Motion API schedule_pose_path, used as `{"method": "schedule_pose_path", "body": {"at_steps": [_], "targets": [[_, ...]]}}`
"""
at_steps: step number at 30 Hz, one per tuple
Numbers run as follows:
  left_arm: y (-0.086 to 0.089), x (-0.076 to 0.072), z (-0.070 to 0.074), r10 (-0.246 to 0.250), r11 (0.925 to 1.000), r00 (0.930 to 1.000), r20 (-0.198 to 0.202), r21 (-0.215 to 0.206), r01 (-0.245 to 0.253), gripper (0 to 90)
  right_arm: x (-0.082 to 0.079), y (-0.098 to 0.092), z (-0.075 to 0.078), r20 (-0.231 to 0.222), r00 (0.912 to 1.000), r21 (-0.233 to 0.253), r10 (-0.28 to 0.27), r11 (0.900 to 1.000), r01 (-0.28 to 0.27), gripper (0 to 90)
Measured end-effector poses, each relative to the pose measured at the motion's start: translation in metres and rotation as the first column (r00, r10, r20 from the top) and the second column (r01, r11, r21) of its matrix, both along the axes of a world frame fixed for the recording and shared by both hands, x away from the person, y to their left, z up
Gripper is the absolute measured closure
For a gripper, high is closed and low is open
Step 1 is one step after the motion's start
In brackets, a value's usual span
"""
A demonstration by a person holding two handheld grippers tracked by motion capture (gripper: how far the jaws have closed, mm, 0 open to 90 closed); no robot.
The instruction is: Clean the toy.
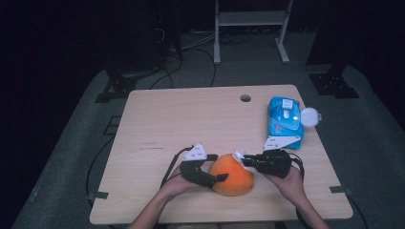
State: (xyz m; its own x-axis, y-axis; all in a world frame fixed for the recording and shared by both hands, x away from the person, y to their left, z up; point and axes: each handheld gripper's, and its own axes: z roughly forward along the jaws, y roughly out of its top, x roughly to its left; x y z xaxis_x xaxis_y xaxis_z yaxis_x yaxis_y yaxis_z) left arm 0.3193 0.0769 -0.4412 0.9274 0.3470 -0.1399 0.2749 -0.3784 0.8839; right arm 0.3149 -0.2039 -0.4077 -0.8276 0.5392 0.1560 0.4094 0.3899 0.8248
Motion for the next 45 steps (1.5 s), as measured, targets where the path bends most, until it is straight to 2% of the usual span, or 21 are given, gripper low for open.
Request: {"method": "schedule_pose_path", "body": {"at_steps": [2,5,8,11,14,18,21,22,25,27,28,29,31,32,33,35,37,39,41,43,45], "targets": [[-0.003,-0.002,0.002,-0.011,0.9998,0.9998,0.017,0.014,0.011,25.2,-0.004,0.004,0.003,0.035,0.9994,-0.014,-0.003,1.000,0.003,79.7],[-0.008,-0.010,0.005,-0.053,0.9978,0.9956,0.077,0.043,0.050,27.5,-0.009,0.014,0.009,0.063,0.9976,-0.008,0.029,1.000,-0.029,79.7],[-0.006,-0.012,0.007,-0.065,0.9969,0.9936,0.092,0.050,0.061,27.2,-0.010,0.021,0.011,0.078,0.9962,-0.029,0.039,0.999,-0.036,79.8],[-0.002,-0.007,0.007,-0.054,0.9985,0.9974,0.047,0.008,0.054,19.1,-0.012,0.018,0.008,0.078,0.9957,-0.039,0.049,0.998,-0.046,80.0],[-0.002,-0.001,0.004,-0.039,0.9992,0.9990,-0.023,-0.005,0.039,8.8,-0.016,0.013,0.009,0.087,0.9927,-0.053,0.083,0.995,-0.079,80.0],[-0.005,0.002,-0.003,-0.044,0.9990,0.9931,-0.109,-0.012,0.042,5.9,-0.020,0.007,0.010,0.090,0.9887,-0.042,0.120,0.992,-0.116,80.0],[-0.006,0.005,-0.006,-0.050,0.9986,0.9872,-0.151,-0.023,0.047,6.1,-0.019,0.007,0.010,0.085,0.9891,-0.040,0.120,0.992,-0.117,79.9],[-0.006,0.004,-0.006,-0.057,0.9983,0.9873,-0.148,-0.018,0.055,9.9,-0.019,0.008,0.009,0.082,0.9897,-0.039,0.117,0.993,-0.114,79.9],[-0.005,-0.001,0.000,-0.057,0.9982,0.9964,-0.062,-0.021,0.056,30.2,-0.018,0.007,0.010,0.078,0.9915,-0.030,0.104,0.994,-0.102,80.0],[-0.005,-0.006,0.009,-0.048,0.9979,0.9979,0.042,-0.042,0.050,36.5,-0.019,0.005,0.016,0.099,0.9916,-0.012,0.083,0.997,-0.082,80.1],[-0.005,-0.010,0.016,-0.036,0.9979,0.9929,0.113,-0.049,0.042,37.3,-0.022,0.004,0.020,0.114,0.9907,0.007,0.073,0.997,-0.075,80.1],[-0.006,-0.015,0.022,-0.022,0.9978,0.9798,0.199,-0.057,0.034,37.8,-0.024,0.005,0.025,0.139,0.9882,0.010,0.065,0.998,-0.067,80.2],[-0.005,-0.022,0.030,0.006,0.9986,0.9457,0.325,-0.051,0.012,38.6,-0.028,0.005,0.034,0.185,0.9817,0.036,0.045,0.998,-0.053,80.4],[-0.004,-0.023,0.031,0.015,0.9985,0.9352,0.354,-0.054,0.004,38.6,-0.028,0.004,0.038,0.197,0.9795,0.055,0.042,0.997,-0.053,80.4],[-0.004,-0.022,0.030,0.015,0.9989,0.9346,0.355,-0.046,0.001,38.6,-0.027,0.005,0.040,0.202,0.9788,0.066,0.036,0.997,-0.051,80.4],[-0.004,-0.018,0.022,0.012,0.9999,0.9401,0.341,-0.010,-0.010,37.8,-0.022,0.007,0.037,0.186,0.9820,0.057,0.034,0.997,-0.046,80.3],[-0.006,-0.013,0.010,-0.010,0.9989,0.9541,0.299,0.046,-0.004,34.4,-0.013,0.011,0.023,0.138,0.9900,0.025,0.029,0.999,-0.033,80.4],[-0.004,-0.008,0.006,-0.016,0.9990,0.9678,0.251,0.045,0.005,25.3,-0.005,0.014,0.006,0.085,0.9957,-0.002,0.038,0.999,-0.038,80.8],[0.000,-0.001,0.008,0.000,1.0000,0.9860,0.167,0.008,-0.001,15.7,-0.002,0.013,0.002,0.058,0.9975,0.018,0.042,0.999,-0.043,80.9],[0.005,0.005,0.009,0.034,0.9994,0.9948,0.096,-0.006,-0.033,9.7,-0.003,0.014,0.005,0.075,0.9962,-0.006,0.046,0.999,-0.045,80.9],[0.005,0.009,0.005,0.039,0.9992,0.9989,0.028,0.003,-0.039,9.4,-0.004,0.013,0.004,0.073,0.9963,-0.001,0.046,0.999,-0.046,80.9]]}}
